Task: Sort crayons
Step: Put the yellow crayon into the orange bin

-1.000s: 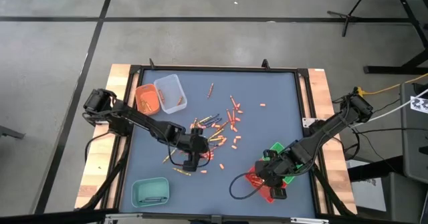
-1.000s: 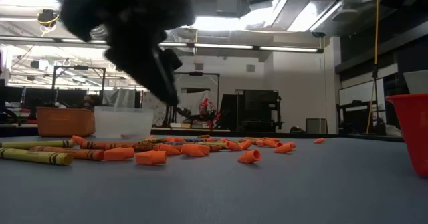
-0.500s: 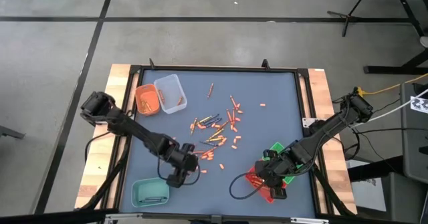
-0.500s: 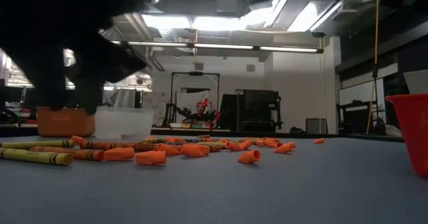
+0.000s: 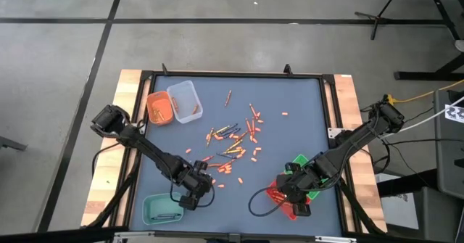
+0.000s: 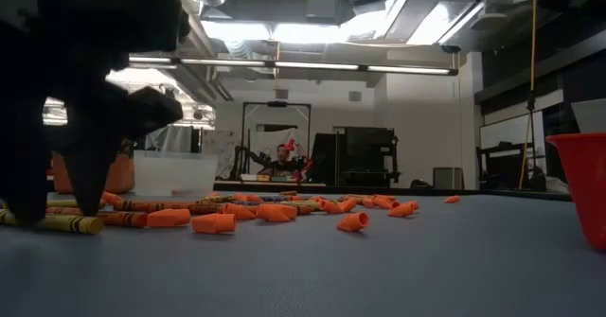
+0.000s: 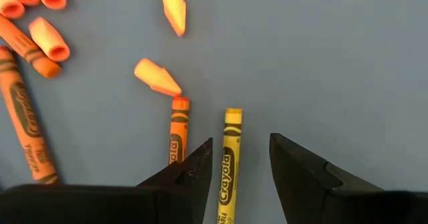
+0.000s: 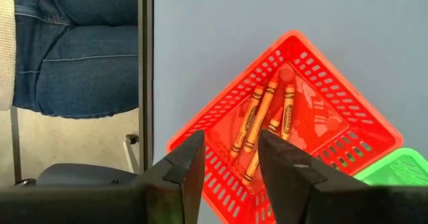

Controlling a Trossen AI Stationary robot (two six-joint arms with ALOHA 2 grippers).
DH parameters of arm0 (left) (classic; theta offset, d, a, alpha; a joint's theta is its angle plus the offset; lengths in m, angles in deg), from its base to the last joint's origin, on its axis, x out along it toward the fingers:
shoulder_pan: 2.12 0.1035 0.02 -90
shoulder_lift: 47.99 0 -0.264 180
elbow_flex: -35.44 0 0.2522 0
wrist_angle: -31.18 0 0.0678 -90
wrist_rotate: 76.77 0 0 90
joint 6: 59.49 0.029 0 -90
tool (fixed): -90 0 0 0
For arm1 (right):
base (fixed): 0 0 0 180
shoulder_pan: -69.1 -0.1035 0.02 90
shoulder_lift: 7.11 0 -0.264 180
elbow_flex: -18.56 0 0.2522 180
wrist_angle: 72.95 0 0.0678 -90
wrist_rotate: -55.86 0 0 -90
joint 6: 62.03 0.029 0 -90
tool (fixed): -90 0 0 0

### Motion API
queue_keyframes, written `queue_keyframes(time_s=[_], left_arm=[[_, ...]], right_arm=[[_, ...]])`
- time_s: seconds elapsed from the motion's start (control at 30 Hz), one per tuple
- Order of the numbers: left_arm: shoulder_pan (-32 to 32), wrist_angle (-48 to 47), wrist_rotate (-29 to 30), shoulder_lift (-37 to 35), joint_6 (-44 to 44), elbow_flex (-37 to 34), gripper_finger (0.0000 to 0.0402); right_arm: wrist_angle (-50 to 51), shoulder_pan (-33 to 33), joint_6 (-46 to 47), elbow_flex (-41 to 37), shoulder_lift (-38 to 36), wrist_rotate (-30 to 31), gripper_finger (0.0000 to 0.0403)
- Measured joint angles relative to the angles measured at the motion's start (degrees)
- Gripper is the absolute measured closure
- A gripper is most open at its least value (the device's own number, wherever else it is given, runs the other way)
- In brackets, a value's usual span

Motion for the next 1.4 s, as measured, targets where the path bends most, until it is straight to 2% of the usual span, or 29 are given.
queue_keyframes(time_s=[0.23, 0.37, 0.77, 1.03, 1.4], left_arm=[[0.00, -0.26, 0.36, 2.25, -0.10, 0.20, 0.0270], [-0.04, -0.29, 1.87, 2.32, -0.10, 0.17, 0.0278], [-0.04, 0.01, 2.44, 2.41, 0.03, 0.11, 0.0362], [-0.02, -0.18, 2.34, 2.41, 0.06, 0.09, 0.0395], [0.35, -3.07, 5.05, -3.91, 0.08, -0.26, 0.0394]], right_arm=[[-0.26, 0.00, -0.02, 0.00, 0.00, 0.10, 0.0265], [-0.72, -0.02, -0.10, 0.00, 0.00, 3.49, 0.0265], [-0.87, 0.09, -3.45, 0.00, 0.00, 16.35, 0.0265], [-0.87, 3.83, -5.33, 0.00, 0.00, 16.20, 0.0265], [-0.98, 11.84, -15.54, 0.00, 0.00, 16.08, 0.0265]])
